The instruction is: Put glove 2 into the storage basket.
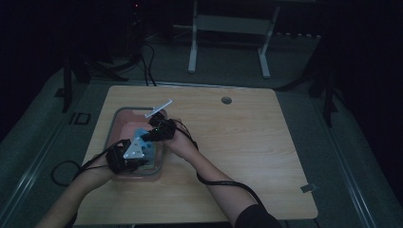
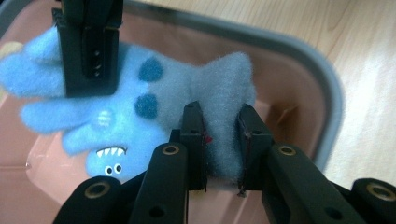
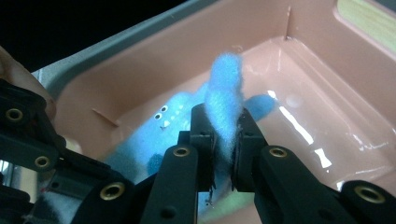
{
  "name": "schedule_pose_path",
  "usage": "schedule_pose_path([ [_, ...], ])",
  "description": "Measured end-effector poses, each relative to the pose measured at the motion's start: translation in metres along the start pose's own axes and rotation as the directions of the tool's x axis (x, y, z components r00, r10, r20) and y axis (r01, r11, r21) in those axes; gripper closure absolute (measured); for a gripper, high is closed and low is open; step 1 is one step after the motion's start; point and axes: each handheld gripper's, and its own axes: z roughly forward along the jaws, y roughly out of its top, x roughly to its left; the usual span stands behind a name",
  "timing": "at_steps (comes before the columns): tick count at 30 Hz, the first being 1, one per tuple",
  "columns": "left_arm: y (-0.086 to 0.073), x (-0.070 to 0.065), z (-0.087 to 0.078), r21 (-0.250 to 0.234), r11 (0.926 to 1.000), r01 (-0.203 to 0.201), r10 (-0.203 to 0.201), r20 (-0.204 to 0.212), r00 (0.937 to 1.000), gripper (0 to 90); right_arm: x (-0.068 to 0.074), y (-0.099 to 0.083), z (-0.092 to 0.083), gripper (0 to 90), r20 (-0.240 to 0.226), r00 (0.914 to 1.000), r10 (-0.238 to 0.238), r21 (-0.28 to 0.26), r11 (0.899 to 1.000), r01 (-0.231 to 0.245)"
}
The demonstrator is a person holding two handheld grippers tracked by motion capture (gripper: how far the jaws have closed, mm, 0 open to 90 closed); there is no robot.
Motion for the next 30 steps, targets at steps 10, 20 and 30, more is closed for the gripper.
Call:
schedule_pose_path([
  [10,0.0,0.006,0.014,0.043,0.9989,0.019,-0.021,0.036,0.9991,76.3,-0.009,-0.005,0.014,79.6,0.042,0.9991,0.0,0.049,0.999,-0.002],
  [20,0.001,0.008,0.02,0.049,0.9981,0.036,-0.038,0.044,0.9983,75.6,-0.016,-0.005,0.016,67.3,0.066,0.9978,0.009,0.057,0.998,-0.012],
  [30,0.002,0.008,0.023,0.056,0.9976,0.042,-0.046,0.067,0.9967,72.6,-0.021,-0.002,-0.007,39.0,0.062,0.9976,0.032,-0.017,0.999,-0.031],
])
